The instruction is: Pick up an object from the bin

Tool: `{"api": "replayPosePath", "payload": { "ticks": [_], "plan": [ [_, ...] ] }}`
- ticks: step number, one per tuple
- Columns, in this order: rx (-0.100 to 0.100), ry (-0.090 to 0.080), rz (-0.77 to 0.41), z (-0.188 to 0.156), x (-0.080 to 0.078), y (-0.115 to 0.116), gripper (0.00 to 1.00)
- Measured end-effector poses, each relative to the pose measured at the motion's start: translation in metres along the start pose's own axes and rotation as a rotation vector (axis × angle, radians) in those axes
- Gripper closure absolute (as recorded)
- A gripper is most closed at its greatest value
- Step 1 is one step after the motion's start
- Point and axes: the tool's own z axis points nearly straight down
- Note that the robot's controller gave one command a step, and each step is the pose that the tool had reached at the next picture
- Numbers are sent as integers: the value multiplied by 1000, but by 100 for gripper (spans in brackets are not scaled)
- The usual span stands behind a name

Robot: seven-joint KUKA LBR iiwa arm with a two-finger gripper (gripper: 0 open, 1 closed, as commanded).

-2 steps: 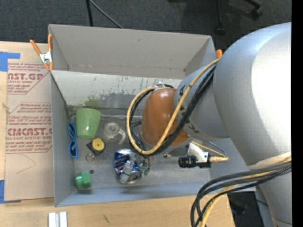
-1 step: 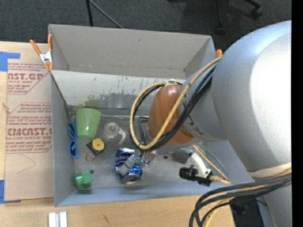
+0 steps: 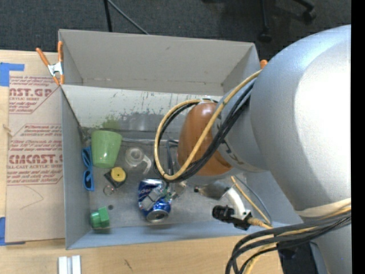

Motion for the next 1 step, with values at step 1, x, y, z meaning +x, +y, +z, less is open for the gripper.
{"api": "replayPosePath", "payload": {
  "ticks": [1],
  "plan": [
    [4, 2, 178, 31, 4, 4, 0]
  ]
}}
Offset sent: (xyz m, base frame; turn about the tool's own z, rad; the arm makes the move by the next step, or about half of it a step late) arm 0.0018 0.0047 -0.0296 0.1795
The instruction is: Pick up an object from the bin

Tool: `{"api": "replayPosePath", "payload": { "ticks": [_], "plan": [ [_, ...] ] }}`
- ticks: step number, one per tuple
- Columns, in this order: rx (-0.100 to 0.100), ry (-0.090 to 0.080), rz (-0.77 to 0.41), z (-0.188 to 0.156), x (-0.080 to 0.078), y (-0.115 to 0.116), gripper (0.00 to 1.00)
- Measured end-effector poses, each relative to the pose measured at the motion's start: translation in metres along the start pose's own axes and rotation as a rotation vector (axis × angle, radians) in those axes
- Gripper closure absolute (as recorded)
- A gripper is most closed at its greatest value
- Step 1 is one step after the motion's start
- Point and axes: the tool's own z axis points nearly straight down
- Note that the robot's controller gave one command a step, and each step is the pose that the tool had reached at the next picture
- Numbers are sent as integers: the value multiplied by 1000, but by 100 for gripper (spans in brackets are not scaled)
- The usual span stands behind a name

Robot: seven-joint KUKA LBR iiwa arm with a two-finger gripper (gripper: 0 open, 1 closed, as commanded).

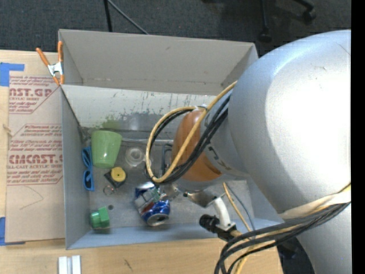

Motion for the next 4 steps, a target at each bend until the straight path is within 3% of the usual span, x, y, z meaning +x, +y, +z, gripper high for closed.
{"api": "replayPosePath", "payload": {
  "ticks": [1, 2, 3, 4],
  "plan": [
    [1, 1, 0, 1, 0, 0, 0],
    [-2, -1, 0, -1, -1, 0, 100],
    [-6, -3, -2, -44, 0, 1, 100],
    [-10, -4, -4, -126, 0, 2, 100]
  ]
}}
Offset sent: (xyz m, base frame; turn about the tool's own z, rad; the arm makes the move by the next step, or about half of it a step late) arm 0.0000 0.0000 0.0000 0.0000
